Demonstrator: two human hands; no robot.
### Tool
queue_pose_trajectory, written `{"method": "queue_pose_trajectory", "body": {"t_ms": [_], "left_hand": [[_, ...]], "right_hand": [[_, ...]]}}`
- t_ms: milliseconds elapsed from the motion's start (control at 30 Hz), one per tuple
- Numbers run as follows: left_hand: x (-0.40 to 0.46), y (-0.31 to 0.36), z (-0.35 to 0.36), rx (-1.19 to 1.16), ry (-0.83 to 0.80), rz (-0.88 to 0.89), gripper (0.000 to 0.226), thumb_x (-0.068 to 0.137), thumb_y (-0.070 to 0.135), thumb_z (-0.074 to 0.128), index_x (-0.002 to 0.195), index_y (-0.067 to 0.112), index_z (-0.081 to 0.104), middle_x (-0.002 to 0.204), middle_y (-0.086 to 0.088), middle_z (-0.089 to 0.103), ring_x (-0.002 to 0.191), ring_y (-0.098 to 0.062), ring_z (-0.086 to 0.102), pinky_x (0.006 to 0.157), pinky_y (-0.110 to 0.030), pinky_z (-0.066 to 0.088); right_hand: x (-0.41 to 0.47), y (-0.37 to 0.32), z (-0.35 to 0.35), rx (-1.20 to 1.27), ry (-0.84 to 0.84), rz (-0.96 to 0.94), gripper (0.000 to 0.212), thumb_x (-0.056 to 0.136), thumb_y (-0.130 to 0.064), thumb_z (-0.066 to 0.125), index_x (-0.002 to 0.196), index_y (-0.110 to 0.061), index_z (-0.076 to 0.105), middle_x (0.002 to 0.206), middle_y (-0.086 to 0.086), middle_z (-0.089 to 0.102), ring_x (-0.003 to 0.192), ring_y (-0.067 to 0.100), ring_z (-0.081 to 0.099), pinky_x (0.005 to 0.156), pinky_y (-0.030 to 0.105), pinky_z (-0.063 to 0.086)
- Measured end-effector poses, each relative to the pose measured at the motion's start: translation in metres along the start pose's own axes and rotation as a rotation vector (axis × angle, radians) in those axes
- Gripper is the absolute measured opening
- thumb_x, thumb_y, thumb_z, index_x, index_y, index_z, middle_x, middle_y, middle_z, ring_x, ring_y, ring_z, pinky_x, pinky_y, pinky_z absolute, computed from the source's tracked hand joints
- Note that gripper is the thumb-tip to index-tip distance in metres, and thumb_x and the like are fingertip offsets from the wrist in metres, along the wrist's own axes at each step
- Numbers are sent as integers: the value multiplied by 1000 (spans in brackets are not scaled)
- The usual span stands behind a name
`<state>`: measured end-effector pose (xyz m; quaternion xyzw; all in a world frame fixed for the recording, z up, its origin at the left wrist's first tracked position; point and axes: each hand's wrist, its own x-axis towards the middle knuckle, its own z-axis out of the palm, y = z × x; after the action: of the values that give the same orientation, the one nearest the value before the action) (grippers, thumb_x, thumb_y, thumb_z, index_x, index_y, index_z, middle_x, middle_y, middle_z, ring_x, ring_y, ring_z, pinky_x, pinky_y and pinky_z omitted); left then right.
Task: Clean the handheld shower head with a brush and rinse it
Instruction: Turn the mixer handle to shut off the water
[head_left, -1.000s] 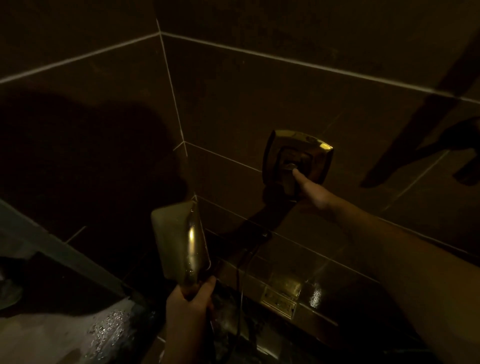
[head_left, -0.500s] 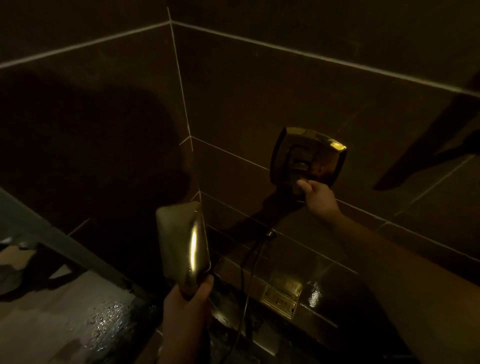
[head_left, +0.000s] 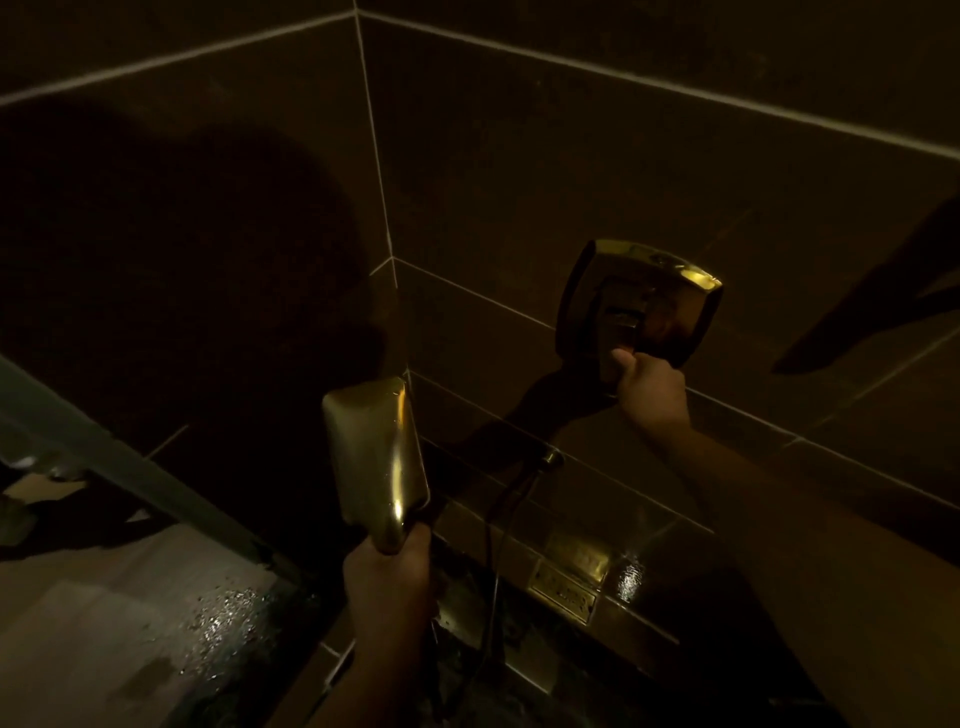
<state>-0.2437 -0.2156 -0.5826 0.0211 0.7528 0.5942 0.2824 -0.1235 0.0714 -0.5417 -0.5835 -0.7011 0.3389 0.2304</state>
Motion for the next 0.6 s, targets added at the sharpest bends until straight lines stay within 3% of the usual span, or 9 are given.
{"method": "queue_pose_trajectory", "body": {"t_ms": [167, 267, 367, 500, 600], "left_hand": [[0, -5, 2, 25, -4, 13, 33, 93, 3, 69, 63, 6, 55, 35, 9, 50, 29, 3, 44, 31, -10, 30], [2, -7, 6, 10, -16, 14, 38, 92, 0, 68, 60, 9, 51, 34, 9, 46, 28, 2, 42, 30, -10, 29], [8, -8, 10, 0, -9, 10, 34, 92, 1, 68, 64, 8, 52, 33, 9, 46, 27, 3, 41, 30, -11, 29], [13, -18, 9, 6, -13, -13, 30, 93, 5, 69, 66, 8, 55, 34, 8, 46, 28, 2, 41, 30, -13, 30], [15, -25, 7, 1, -17, -67, 24, 92, 7, 69, 70, 7, 59, 36, 7, 47, 29, 1, 42, 31, -15, 33]], "right_hand": [[4, -3, -2, -18, -14, 7, 33, 105, -25, 42, 131, -16, 60, 107, 2, 63, 57, 11, 53, 47, 24, 37], [7, -4, -3, -3, -28, 16, 29, 103, -22, 44, 125, -15, 62, 123, 5, 62, 64, 12, 53, 56, 27, 42], [8, -3, -2, 13, -36, 22, 29, 103, -16, 45, 127, -16, 61, 132, 2, 59, 64, 11, 54, 54, 25, 41], [10, -6, -4, -6, -48, 59, 27, 102, -18, 45, 123, -16, 62, 132, 3, 58, 66, 12, 53, 52, 25, 40], [8, -10, -6, 11, -60, 80, 20, 102, -16, 46, 113, -15, 63, 128, 2, 59, 77, 18, 63, 60, 31, 49]]}}
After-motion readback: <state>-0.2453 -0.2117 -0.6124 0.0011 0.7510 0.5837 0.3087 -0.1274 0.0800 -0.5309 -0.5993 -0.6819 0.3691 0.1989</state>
